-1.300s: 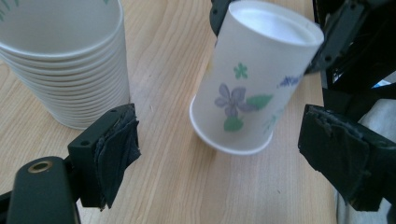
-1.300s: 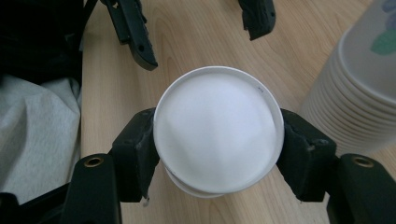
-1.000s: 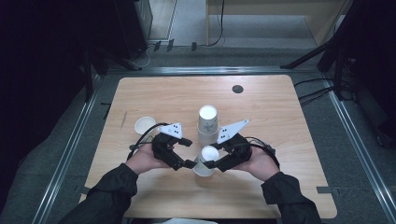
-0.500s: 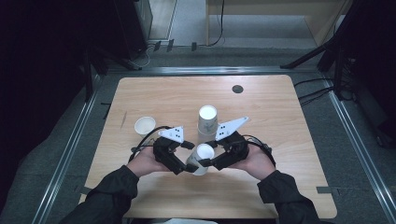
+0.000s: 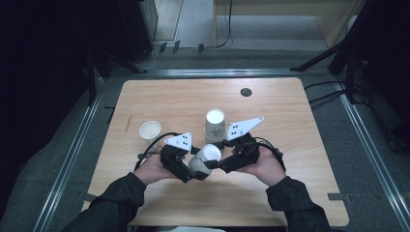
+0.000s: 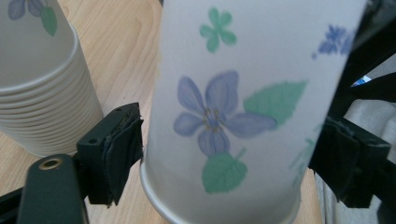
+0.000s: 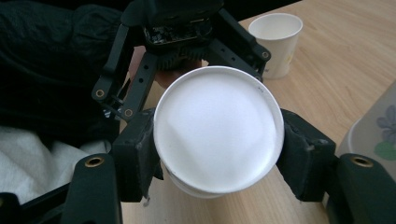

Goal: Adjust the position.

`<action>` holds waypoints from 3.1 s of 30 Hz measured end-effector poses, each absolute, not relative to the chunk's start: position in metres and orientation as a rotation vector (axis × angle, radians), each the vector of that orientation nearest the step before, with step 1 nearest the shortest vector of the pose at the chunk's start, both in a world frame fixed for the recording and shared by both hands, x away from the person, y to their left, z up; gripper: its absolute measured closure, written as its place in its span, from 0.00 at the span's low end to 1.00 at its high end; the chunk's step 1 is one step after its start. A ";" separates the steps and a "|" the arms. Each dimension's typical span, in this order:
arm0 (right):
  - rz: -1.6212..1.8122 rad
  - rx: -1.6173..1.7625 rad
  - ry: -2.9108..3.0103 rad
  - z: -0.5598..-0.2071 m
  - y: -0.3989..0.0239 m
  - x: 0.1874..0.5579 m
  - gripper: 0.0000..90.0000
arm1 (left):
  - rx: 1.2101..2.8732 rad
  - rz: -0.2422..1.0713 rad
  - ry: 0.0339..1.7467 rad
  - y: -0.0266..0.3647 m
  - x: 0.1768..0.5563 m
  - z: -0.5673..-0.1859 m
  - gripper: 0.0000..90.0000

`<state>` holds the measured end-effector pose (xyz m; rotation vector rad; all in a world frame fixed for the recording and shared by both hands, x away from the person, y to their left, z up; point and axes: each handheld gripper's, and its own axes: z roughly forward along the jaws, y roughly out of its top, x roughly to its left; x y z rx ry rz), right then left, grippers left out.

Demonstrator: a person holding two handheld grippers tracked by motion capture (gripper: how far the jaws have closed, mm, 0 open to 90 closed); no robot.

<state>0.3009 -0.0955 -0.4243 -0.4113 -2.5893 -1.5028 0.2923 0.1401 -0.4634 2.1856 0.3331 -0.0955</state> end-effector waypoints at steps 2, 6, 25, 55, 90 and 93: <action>-1.508 -0.415 -2.579 -0.424 -0.096 0.301 0.40 | 2.179 -0.089 0.326 0.141 0.292 -0.462 0.25; -1.509 -0.410 -2.573 -0.424 -0.096 0.301 0.40 | 2.182 -0.082 0.314 0.141 0.291 -0.462 0.28; -1.403 -0.374 -2.714 -0.442 -0.104 0.299 0.25 | 2.386 -0.075 0.288 0.149 0.303 -0.453 0.30; -1.175 -0.276 -2.785 -0.476 -0.081 0.295 0.27 | 2.672 -0.084 0.115 0.111 0.288 -0.480 0.34; -1.275 -0.219 -2.765 -0.453 -0.093 0.302 0.37 | 2.384 -0.043 0.252 0.143 0.291 -0.459 0.12; -1.284 -0.195 -2.756 -0.450 -0.092 0.302 0.37 | 2.349 -0.039 0.252 0.145 0.288 -0.458 0.13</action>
